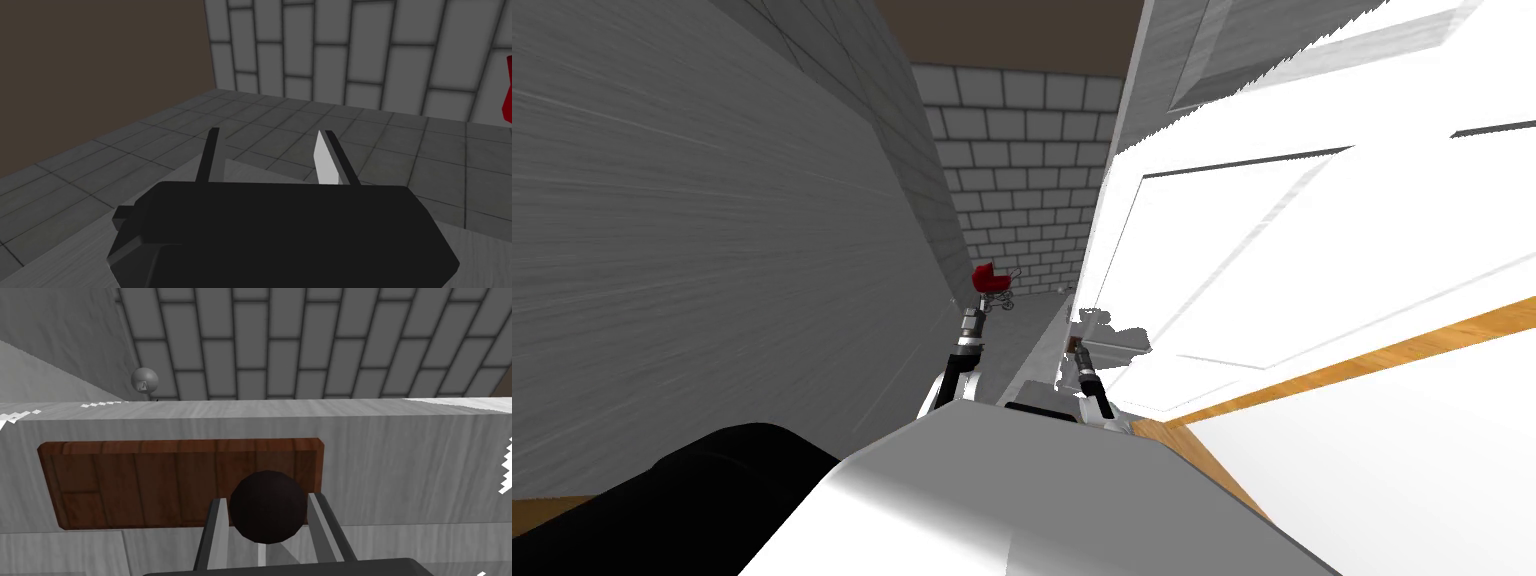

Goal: Push the door open

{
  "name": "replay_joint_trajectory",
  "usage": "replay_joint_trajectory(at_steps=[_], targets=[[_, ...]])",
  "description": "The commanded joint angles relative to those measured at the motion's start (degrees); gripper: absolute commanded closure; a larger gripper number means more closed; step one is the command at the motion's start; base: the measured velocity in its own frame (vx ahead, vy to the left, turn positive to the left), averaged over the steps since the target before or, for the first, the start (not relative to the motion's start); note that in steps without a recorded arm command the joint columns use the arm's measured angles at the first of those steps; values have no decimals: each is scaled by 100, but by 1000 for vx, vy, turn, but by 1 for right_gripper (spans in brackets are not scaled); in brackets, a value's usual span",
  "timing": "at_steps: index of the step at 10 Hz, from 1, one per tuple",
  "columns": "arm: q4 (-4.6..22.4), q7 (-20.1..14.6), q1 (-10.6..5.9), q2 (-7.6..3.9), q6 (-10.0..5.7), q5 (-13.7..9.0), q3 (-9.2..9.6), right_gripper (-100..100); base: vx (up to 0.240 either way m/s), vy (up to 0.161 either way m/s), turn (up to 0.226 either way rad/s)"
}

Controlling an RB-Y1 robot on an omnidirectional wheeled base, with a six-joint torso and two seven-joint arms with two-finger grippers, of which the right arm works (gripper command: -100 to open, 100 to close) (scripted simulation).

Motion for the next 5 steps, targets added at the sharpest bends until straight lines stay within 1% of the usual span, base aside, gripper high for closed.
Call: replay_joint_trajectory(at_steps=[1,4,5], targets=[[-122,36,56,-118,37,-76,-154,100,215,96,-72],[-101,95,44,-173,39,-184,-360,100,184,74,-66],[-94,116,40,-188,39,-222,-432,100,187,59,-115]])
